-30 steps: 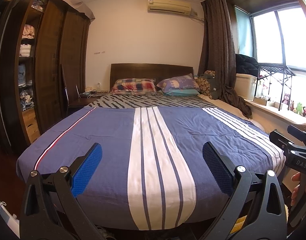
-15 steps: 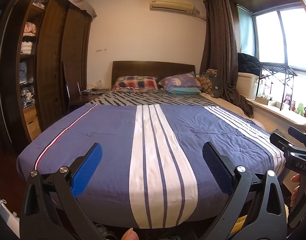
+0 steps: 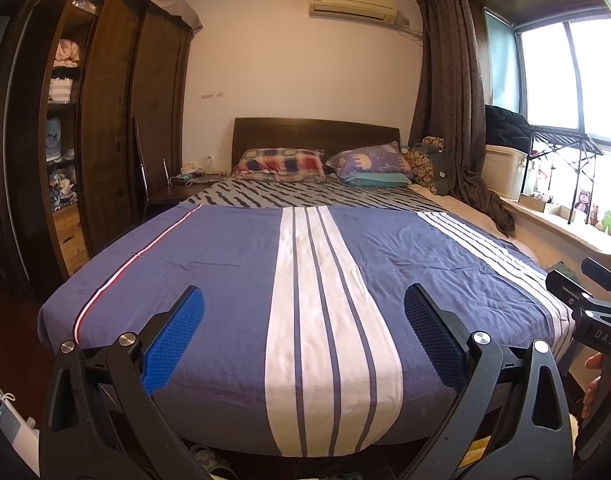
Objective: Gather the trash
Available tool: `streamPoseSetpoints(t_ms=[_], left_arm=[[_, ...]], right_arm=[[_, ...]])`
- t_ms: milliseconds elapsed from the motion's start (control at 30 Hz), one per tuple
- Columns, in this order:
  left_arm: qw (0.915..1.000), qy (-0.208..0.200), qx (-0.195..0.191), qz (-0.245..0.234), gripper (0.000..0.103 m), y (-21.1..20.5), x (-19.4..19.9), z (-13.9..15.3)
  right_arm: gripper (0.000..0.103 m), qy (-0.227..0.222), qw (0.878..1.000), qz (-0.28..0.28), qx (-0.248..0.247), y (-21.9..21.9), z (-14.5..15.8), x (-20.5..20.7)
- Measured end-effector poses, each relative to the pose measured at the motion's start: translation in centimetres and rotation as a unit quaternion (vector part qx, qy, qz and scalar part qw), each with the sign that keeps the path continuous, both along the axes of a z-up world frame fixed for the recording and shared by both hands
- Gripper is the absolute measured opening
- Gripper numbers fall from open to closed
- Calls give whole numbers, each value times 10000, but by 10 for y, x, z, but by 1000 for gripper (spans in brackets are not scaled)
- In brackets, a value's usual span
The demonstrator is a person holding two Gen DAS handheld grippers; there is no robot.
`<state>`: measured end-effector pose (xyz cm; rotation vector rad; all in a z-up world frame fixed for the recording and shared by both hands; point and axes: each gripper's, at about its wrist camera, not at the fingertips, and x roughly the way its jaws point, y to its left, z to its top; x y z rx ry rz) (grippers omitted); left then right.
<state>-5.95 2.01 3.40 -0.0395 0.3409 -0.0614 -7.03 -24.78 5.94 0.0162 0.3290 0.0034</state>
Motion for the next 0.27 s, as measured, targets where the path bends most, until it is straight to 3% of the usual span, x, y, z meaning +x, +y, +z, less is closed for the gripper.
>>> streamPoseSetpoints(t_ms=[267], left_arm=[[9999,137,-77,-14,95,4,13,-1]], right_arm=[[100,45,10000,-26,-22,-2,0,8]])
